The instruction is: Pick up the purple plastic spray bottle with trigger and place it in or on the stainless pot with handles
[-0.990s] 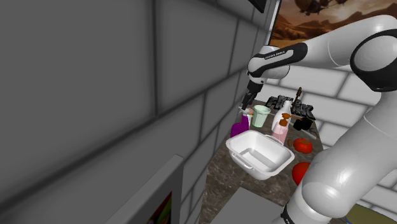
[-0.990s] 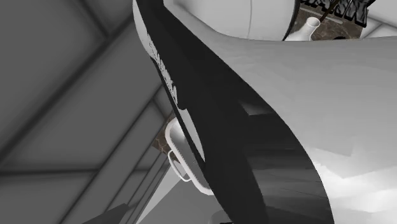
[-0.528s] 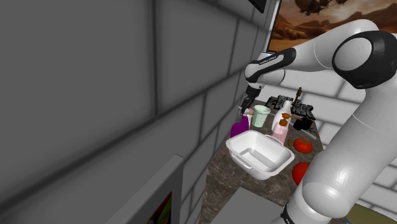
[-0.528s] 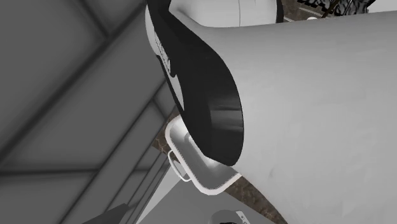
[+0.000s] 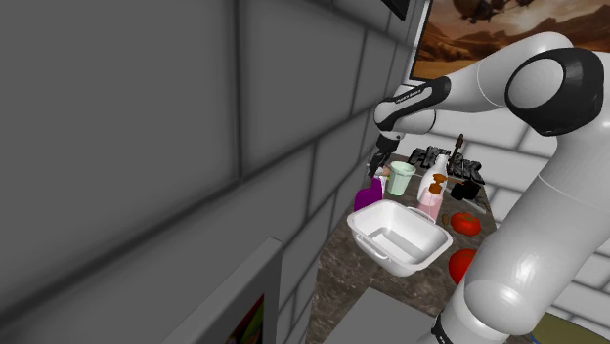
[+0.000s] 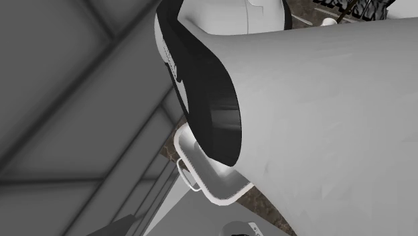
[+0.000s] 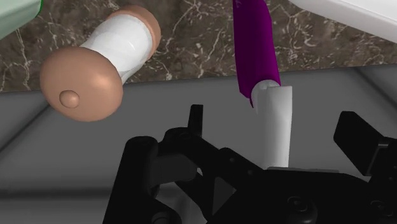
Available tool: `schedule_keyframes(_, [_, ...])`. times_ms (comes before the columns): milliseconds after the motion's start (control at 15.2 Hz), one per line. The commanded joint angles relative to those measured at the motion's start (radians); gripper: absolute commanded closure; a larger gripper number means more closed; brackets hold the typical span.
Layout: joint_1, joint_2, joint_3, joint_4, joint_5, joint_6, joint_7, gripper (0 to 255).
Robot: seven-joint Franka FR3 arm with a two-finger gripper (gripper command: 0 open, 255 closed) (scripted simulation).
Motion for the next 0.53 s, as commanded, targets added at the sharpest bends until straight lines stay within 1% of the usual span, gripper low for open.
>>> schedule_keyframes(0, [0.000,0.000,0.000,0.000,0.000,0.000,0.000,0])
schedule_keyframes(66, [0.000,0.000,0.000,0.000,0.000,0.000,0.000,255])
schedule_keyframes(462, [0.000,0.000,0.000,0.000,0.000,0.000,0.000,255])
